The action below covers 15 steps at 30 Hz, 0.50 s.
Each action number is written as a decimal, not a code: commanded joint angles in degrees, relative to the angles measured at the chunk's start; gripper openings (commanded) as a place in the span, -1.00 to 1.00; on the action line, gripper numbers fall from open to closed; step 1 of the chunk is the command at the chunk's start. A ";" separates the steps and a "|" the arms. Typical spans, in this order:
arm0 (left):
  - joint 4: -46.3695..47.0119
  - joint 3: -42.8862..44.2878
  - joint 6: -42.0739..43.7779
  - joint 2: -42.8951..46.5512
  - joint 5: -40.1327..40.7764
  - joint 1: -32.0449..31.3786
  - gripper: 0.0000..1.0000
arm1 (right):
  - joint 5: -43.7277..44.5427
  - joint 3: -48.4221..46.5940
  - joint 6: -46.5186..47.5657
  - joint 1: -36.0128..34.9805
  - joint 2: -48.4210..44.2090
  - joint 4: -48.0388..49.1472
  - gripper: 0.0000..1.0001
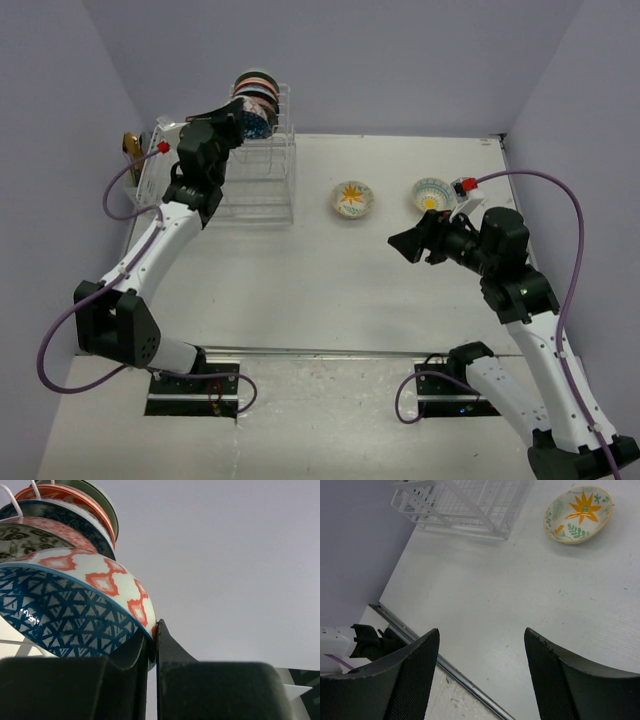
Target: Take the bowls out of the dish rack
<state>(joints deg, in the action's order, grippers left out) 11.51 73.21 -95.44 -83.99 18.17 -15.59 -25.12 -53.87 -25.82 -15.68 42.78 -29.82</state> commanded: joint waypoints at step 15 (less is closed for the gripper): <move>-0.41 7.42 35.13 5.95 -16.42 -7.76 -1.00 | 3.49 -6.68 -0.63 0.04 1.95 -2.78 0.40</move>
<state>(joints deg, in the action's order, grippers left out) 11.16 69.60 -81.60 -76.60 9.87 -17.32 -24.77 -56.03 -25.93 -15.68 44.34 -31.38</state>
